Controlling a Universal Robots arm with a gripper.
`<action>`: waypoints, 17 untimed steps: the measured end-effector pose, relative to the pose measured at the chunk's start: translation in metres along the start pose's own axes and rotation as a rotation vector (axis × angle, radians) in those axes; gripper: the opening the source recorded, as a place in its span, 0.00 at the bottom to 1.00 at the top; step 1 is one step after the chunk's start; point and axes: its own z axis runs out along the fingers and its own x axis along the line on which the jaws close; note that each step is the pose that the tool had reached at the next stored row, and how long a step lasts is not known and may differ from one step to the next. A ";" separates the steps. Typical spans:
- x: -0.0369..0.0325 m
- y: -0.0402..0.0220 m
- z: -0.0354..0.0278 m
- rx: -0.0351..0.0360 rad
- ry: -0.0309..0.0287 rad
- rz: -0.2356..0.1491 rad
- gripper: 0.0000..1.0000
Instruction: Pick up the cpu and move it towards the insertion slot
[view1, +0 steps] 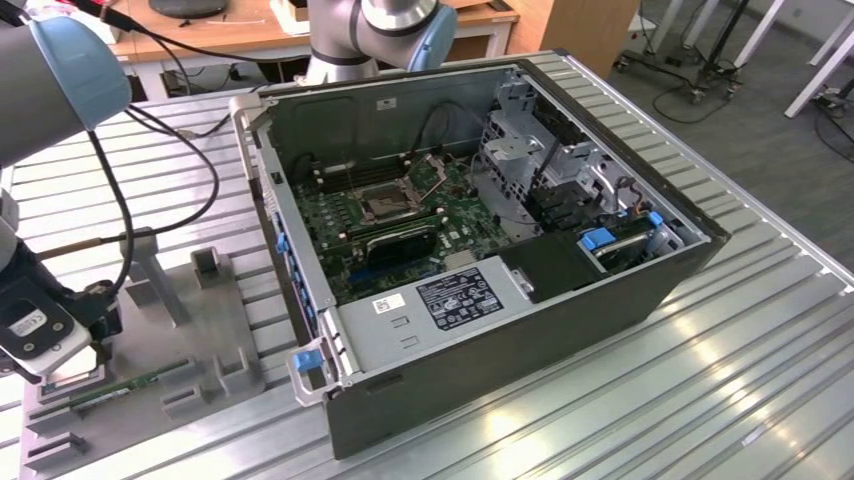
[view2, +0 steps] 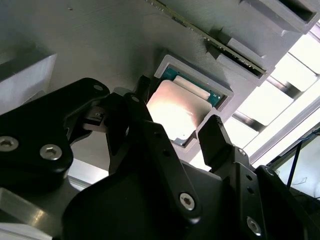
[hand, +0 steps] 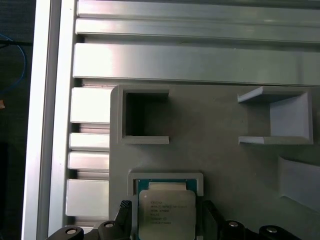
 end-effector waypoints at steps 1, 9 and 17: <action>0.0000 0.0001 0.0000 0.0000 0.0000 0.000 0.66; 0.0004 0.0007 0.0000 0.0000 0.0001 0.000 0.66; 0.0005 0.0008 0.0000 0.0000 0.0001 0.000 0.65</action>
